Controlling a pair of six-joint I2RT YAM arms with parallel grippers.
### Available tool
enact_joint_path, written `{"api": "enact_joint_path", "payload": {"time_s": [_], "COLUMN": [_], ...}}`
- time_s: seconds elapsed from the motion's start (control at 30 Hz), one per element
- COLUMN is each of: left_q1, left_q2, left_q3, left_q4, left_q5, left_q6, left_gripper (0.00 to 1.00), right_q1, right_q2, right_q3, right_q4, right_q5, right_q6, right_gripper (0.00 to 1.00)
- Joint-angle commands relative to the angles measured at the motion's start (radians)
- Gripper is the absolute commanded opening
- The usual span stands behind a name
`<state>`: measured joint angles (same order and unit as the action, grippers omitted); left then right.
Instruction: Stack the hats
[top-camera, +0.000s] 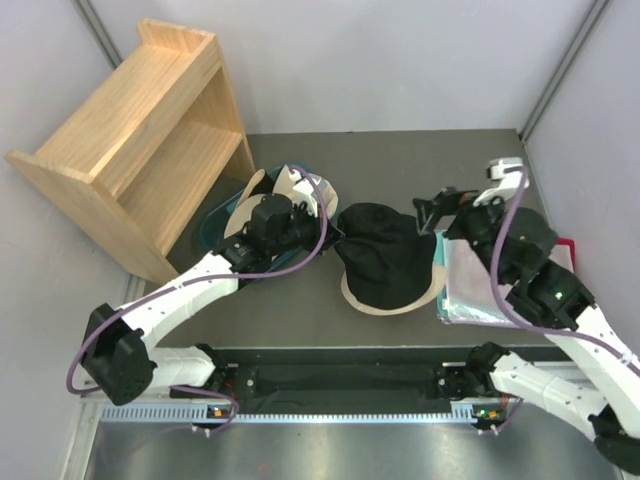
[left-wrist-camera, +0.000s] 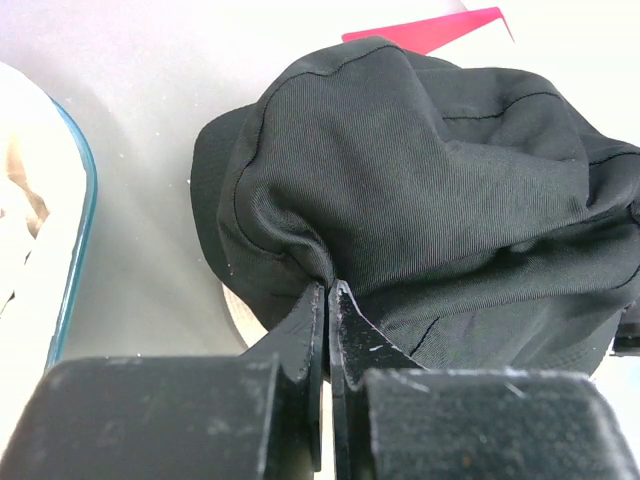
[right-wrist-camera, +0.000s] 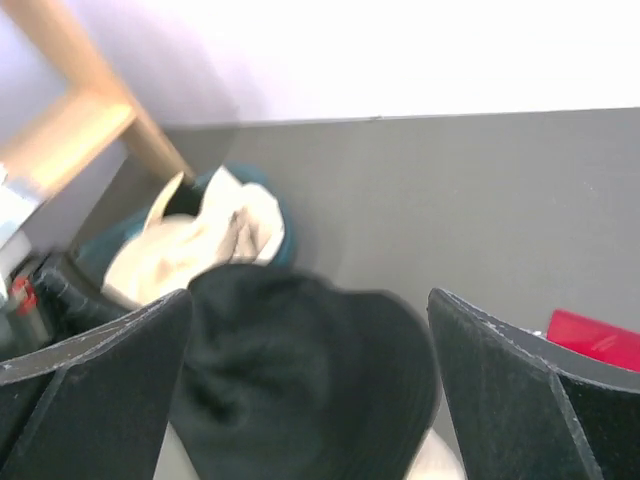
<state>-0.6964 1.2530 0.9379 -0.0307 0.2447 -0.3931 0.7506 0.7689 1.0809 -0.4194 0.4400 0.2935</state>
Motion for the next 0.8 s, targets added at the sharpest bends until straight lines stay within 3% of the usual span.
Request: {"api": "enact_joint_path", "payload": {"time_s": [0.0, 0.17, 0.27, 0.5, 0.7, 0.77], "left_q1": [0.001, 0.001, 0.001, 0.001, 0.001, 0.002], "left_q2": [-0.052, -0.067, -0.067, -0.064, -0.066, -0.069], "left_q3": [-0.007, -0.011, -0.013, -0.011, -0.010, -0.013], "left_q4": [0.014, 0.023, 0.022, 0.021, 0.023, 0.022], "left_q5": [-0.007, 0.011, 0.019, 0.031, 0.045, 0.047], "left_q6": [0.017, 0.017, 0.023, 0.036, 0.040, 0.039], "left_gripper": [0.00, 0.00, 0.00, 0.00, 0.00, 0.00], "right_q1": [-0.295, -0.583, -0.689, -0.718, -0.720, -0.718], "right_q2": [0.024, 0.017, -0.011, -0.043, -0.054, -0.054], "right_q3": [-0.024, -0.231, -0.357, -0.551, -0.607, -0.615], "right_q4": [0.054, 0.230, 0.341, 0.522, 0.545, 0.539], "right_q5": [-0.366, -0.795, -0.918, -1.021, -1.014, -1.015], "right_q6": [0.054, 0.189, 0.312, 0.485, 0.530, 0.527], "right_gripper": [1.00, 1.00, 1.00, 0.98, 0.98, 0.93]}}
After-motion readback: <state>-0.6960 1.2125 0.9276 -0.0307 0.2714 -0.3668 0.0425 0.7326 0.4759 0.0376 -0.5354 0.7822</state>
